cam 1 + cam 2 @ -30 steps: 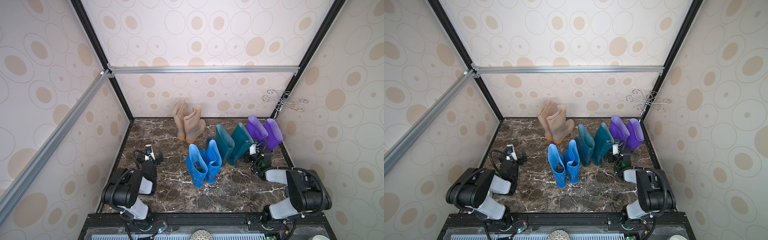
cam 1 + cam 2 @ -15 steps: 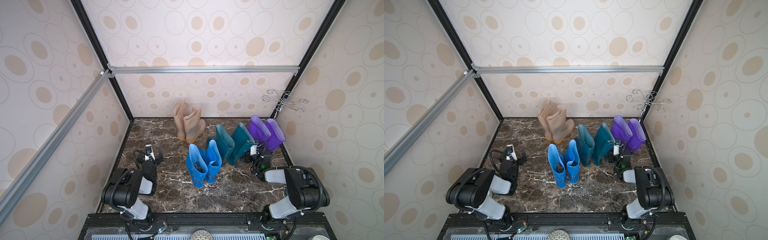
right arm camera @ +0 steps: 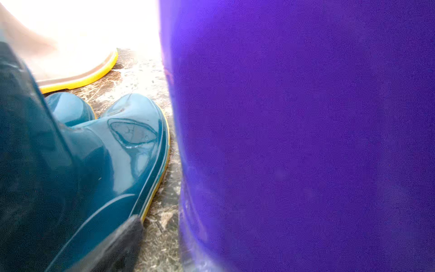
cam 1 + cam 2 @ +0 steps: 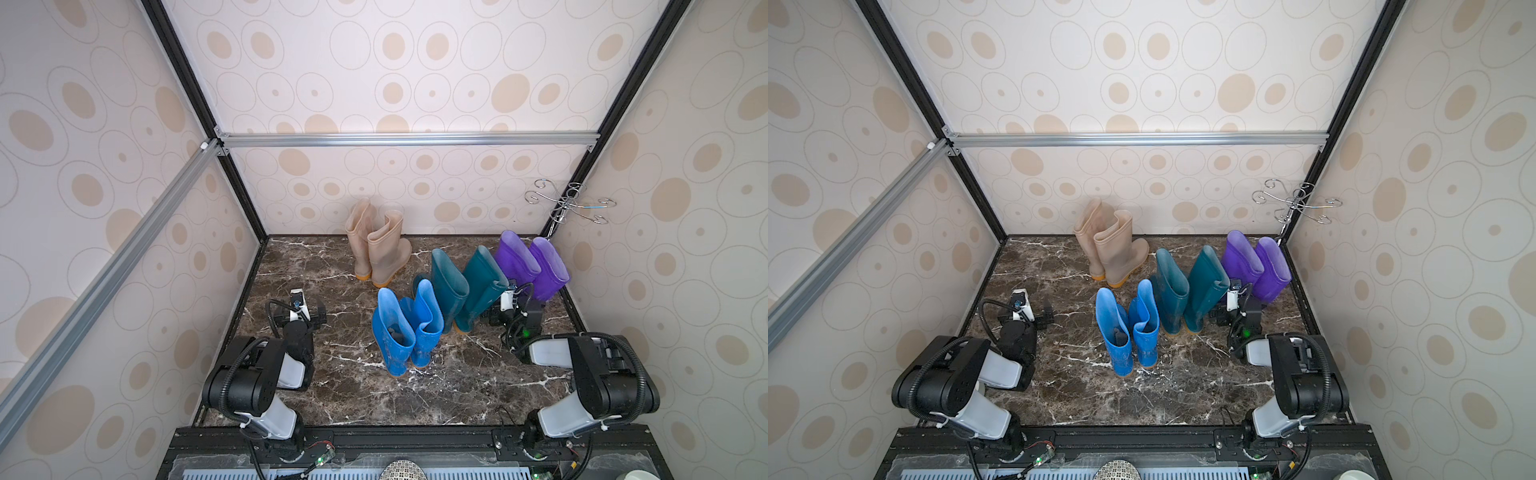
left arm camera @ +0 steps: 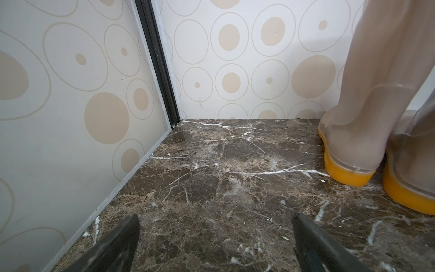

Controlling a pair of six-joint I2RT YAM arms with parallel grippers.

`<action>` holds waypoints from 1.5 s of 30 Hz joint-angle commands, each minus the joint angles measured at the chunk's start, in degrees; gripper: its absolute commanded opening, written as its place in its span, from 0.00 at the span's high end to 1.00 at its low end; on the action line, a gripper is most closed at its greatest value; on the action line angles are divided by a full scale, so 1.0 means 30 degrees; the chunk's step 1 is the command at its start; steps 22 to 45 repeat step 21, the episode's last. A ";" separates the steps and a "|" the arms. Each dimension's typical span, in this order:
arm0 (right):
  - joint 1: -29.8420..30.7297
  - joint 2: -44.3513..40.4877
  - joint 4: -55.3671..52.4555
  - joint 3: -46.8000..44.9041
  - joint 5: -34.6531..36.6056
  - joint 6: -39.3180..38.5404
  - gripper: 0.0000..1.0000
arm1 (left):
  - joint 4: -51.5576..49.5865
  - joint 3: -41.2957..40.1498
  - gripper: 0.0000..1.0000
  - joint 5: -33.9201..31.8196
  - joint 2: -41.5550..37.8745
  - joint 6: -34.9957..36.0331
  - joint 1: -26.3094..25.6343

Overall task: Match and arrange rain boots in pairs
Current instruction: Reset both arms

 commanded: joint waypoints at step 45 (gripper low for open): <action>-0.0100 -0.0110 -0.0037 0.0053 0.0568 0.0089 0.00 | -0.0323 0.0368 0.00 0.1780 -0.0045 0.0130 0.0543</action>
